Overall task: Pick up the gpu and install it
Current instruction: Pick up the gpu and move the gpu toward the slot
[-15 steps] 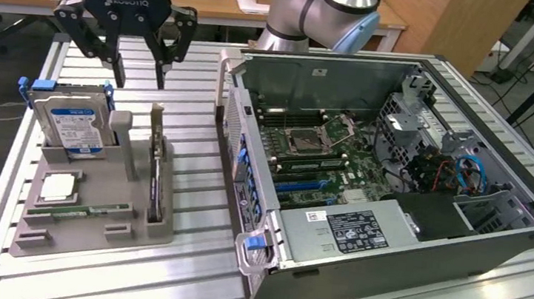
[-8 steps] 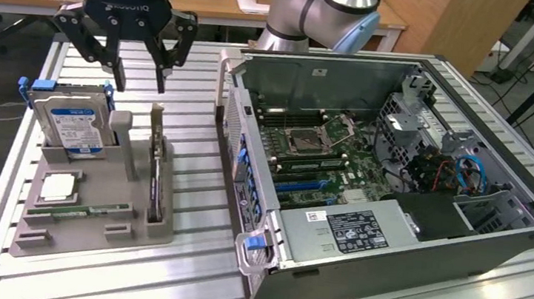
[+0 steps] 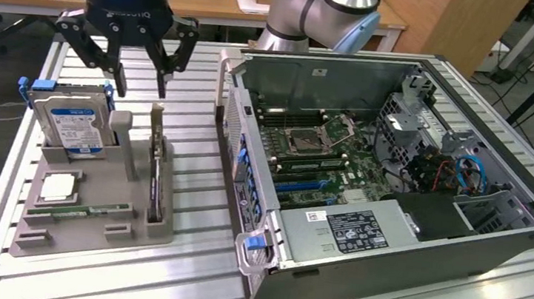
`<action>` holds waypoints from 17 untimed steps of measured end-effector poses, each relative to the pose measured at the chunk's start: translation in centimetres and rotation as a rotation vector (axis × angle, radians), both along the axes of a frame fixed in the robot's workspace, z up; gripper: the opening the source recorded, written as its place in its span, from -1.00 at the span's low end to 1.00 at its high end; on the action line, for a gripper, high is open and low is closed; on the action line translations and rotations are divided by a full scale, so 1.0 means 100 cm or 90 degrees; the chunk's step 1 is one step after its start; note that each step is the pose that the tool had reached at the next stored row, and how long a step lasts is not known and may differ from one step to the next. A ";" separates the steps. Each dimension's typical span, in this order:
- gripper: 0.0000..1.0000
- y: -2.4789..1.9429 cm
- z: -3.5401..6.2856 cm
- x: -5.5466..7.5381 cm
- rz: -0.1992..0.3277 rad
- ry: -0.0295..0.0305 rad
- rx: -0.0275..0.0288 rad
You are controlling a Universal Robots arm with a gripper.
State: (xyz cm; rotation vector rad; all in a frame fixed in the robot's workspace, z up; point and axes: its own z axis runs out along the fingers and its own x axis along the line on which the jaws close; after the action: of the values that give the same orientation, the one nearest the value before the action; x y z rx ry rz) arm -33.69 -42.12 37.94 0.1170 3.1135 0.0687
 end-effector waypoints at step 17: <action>0.06 -0.0078 -0.0113 0.001 0.000 0.0001 0.0000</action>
State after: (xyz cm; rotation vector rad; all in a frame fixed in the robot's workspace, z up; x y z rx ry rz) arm -33.60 -42.89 36.81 0.1169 3.1136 0.0687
